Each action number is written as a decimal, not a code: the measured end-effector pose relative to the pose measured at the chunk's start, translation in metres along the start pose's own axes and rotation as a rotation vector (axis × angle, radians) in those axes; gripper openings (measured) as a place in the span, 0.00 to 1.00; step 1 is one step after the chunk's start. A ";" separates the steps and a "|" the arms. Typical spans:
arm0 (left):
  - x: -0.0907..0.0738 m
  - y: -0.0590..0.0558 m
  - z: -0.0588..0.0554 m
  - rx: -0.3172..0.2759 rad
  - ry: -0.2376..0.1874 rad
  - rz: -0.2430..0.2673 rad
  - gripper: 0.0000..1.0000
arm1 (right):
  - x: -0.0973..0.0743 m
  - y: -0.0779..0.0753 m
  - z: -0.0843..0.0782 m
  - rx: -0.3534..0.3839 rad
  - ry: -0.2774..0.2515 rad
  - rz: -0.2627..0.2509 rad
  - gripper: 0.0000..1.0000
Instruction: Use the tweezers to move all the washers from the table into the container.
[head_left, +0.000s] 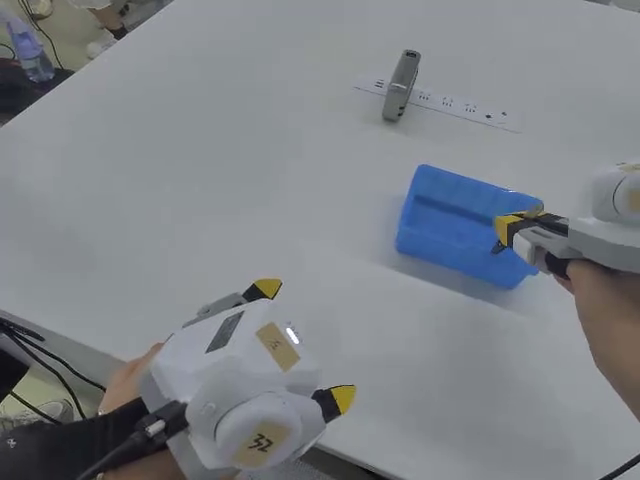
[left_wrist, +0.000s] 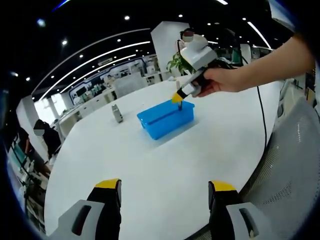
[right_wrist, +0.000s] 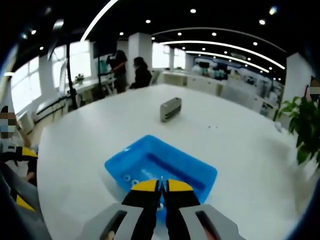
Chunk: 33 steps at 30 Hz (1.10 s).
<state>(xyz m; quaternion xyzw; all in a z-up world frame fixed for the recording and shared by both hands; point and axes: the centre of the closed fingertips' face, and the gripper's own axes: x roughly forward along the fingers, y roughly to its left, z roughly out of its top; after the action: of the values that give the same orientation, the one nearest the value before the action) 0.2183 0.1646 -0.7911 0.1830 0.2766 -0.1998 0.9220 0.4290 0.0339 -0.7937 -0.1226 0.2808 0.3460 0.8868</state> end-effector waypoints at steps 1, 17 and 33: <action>0.000 0.000 0.000 0.000 0.002 0.001 0.72 | 0.003 0.002 -0.004 -0.001 0.009 0.004 0.01; 0.000 -0.001 0.001 0.000 -0.007 0.002 0.72 | 0.001 0.002 -0.009 0.061 0.008 0.015 0.02; -0.002 0.002 0.005 -0.009 -0.032 0.013 0.70 | -0.059 0.020 0.031 -0.091 -0.076 0.115 0.02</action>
<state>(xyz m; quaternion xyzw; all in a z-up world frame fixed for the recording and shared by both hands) 0.2203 0.1645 -0.7852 0.1771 0.2614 -0.1956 0.9285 0.3924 0.0295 -0.7353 -0.1331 0.2377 0.4132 0.8689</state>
